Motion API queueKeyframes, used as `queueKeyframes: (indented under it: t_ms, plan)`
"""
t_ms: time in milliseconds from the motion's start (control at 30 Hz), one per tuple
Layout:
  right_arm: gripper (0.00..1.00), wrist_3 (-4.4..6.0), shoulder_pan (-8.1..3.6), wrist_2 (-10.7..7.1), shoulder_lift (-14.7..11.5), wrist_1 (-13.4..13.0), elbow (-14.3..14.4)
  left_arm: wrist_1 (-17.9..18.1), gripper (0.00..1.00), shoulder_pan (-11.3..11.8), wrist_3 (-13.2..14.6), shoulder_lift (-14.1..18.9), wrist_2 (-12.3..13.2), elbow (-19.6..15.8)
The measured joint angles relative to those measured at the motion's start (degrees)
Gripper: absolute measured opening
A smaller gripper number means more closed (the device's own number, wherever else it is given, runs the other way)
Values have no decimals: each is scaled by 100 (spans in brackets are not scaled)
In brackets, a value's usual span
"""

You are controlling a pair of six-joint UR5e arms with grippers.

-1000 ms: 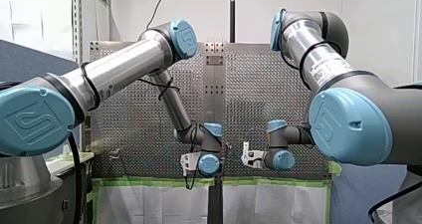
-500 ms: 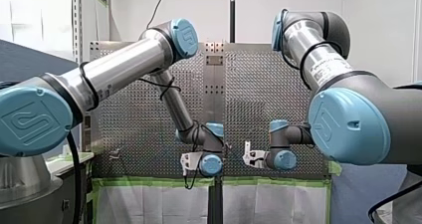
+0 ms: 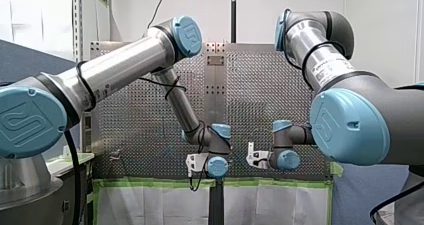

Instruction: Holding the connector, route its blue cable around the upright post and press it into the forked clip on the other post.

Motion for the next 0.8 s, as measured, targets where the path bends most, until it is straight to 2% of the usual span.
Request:
queueKeyframes:
  t_ms: [333, 567, 800]
  plan:
    - [0, 12, -71, -1, -214, 39, -1, -5, 16, -33, 26, 227, -38, 48]
    - [0, 179, -156, -28, -411, 97, -1, -7, 18, -35, 27, 235, -28, 55]
    - [0, 242, -226, -34, -441, 89, -1, -13, 18, -34, 35, 237, 34, 57]
